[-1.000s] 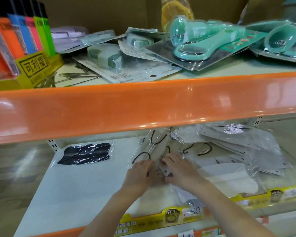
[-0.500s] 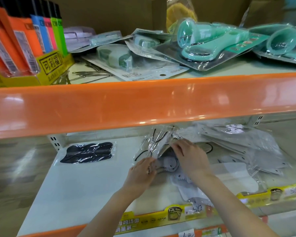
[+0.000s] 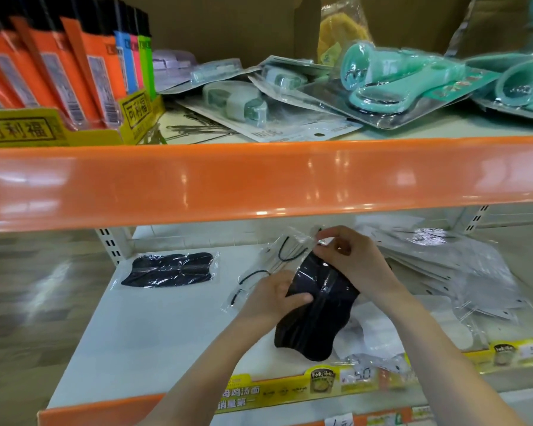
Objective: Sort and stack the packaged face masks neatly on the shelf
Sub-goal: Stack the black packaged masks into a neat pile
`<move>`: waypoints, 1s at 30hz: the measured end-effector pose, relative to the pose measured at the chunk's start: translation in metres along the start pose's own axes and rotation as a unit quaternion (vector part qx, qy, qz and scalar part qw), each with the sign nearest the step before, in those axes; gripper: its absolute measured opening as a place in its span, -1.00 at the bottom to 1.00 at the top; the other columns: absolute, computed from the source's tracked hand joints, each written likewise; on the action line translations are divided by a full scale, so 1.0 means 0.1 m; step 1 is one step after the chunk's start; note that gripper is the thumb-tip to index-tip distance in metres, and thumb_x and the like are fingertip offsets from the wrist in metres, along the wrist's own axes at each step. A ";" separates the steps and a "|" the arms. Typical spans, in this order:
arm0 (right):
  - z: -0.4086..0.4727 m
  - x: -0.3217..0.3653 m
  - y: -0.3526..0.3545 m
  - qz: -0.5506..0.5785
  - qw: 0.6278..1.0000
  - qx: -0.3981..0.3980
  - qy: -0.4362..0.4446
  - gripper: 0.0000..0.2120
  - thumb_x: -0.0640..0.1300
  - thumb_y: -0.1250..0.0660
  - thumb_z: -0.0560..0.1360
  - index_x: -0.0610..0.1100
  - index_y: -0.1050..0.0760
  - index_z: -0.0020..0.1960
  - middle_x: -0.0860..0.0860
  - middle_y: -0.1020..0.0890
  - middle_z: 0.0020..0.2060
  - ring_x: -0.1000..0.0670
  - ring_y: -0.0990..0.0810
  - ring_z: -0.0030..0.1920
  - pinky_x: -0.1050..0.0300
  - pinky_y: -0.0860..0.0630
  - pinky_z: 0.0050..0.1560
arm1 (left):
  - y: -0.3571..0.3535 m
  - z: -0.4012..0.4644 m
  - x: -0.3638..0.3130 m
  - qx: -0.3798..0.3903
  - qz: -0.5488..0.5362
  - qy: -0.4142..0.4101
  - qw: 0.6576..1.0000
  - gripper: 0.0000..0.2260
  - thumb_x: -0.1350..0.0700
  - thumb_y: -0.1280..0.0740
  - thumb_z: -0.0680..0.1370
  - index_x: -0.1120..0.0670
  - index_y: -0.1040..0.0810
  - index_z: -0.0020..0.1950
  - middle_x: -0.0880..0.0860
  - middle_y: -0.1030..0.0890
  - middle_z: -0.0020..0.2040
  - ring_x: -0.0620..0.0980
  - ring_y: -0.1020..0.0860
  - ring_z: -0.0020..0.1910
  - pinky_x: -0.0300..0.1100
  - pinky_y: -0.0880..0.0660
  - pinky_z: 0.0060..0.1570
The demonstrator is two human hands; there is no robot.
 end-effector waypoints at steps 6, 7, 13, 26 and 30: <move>-0.18 0.24 -0.21 -0.291 0.919 -0.163 0.211 -0.74 -0.05 -0.24 0.52 -0.17 -0.55 0.09 -0.06 -0.55 0.03 -0.13 -0.53 0.04 0.00 -0.48 -0.01 | 0.12 -0.17 0.02 -0.174 -0.317 0.063 0.930 -0.89 0.32 -0.30 0.55 0.13 -0.56 -0.05 0.03 -0.67 -0.20 -0.02 -0.62 -0.20 -0.22 -0.52 -0.20; -0.26 0.26 -0.28 -0.313 0.901 -0.188 0.234 -0.71 -0.04 -0.20 0.51 -0.19 -0.55 0.07 -0.10 -0.56 0.04 -0.15 -0.53 0.02 -0.02 -0.49 -0.03 | 0.16 -0.18 0.08 -0.219 -0.381 0.084 0.894 -0.89 0.35 -0.27 0.55 0.16 -0.54 -0.03 0.09 -0.66 -0.18 0.04 -0.61 -0.18 -0.17 -0.52 -0.19; -0.75 0.00 -1.12 -0.391 0.888 -0.039 0.240 -0.45 0.08 -0.45 0.29 -0.17 -0.55 0.20 -0.07 -0.56 0.19 -0.07 -0.59 0.12 0.04 -0.56 0.10 | 0.33 -0.35 0.37 -0.288 -0.624 0.161 0.708 -0.82 0.37 -0.13 0.55 0.23 -0.51 -0.08 0.21 -0.57 -0.17 0.12 -0.54 -0.18 -0.08 -0.47 -0.13; -0.38 0.08 -1.51 -0.333 0.909 -0.014 0.252 -0.45 -0.33 -0.48 0.21 -0.12 -0.55 0.19 0.00 -0.66 0.06 -0.02 -0.66 0.01 0.11 -0.59 -0.07 | 0.75 -1.07 -0.02 -0.190 -0.085 0.072 0.976 -0.84 0.07 -0.23 0.61 0.03 -0.59 -0.07 -0.11 -0.68 -0.14 -0.22 -0.60 -0.15 -0.36 -0.47 -0.13; -0.28 0.26 -1.70 -0.323 0.902 -0.005 0.288 -0.44 -0.30 -0.56 0.16 -0.09 -0.58 0.14 0.03 -0.66 0.02 0.00 -0.66 -0.01 0.14 -0.58 -0.06 | 1.08 -1.01 -0.05 -0.280 0.344 -0.144 0.885 -0.72 0.07 -0.49 0.38 0.03 -0.59 0.06 -0.06 -0.62 0.06 -0.06 -0.51 0.16 -0.25 -0.40 0.17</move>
Point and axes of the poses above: each hand's wrist, its own z-axis towards the middle knuckle, its own y-axis out of the back of the hand, x = y × z, the point moved 5 cm from there along z, towards the middle knuckle
